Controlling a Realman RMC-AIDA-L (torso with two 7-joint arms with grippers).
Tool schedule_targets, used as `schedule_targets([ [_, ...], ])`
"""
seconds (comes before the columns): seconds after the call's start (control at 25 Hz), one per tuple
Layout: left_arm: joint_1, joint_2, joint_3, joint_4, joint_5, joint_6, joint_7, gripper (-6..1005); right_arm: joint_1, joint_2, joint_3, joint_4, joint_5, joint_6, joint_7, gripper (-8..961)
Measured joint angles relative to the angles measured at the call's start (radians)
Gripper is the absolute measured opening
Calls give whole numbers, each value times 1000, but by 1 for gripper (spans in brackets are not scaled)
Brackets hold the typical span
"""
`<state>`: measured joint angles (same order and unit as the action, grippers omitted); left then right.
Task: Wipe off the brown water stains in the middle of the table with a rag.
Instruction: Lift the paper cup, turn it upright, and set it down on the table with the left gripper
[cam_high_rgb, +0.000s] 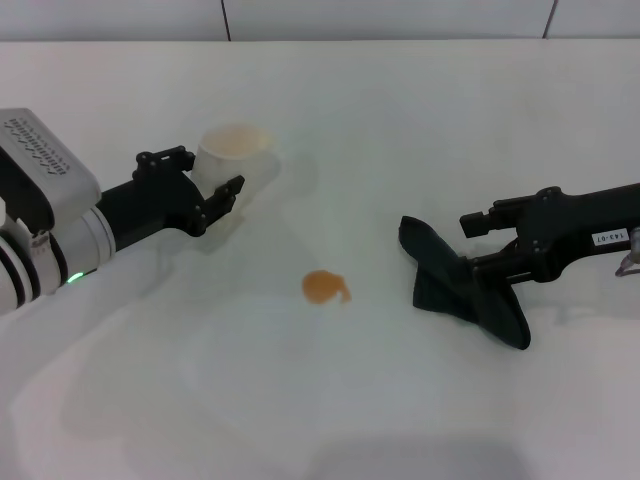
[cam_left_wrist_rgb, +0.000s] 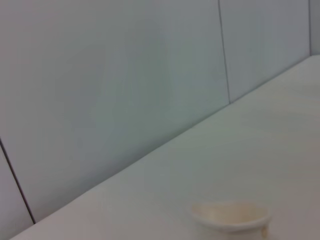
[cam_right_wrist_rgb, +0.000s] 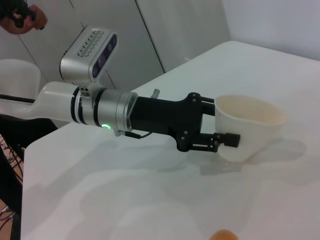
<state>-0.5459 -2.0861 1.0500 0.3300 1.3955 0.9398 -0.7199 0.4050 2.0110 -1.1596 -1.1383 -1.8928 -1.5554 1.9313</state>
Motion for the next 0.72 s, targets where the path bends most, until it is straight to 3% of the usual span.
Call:
schedule_targets([
  [0.72, -2, 6, 37, 15, 10, -13, -28, 546, 0, 2, -4, -15, 0, 0, 14, 763],
])
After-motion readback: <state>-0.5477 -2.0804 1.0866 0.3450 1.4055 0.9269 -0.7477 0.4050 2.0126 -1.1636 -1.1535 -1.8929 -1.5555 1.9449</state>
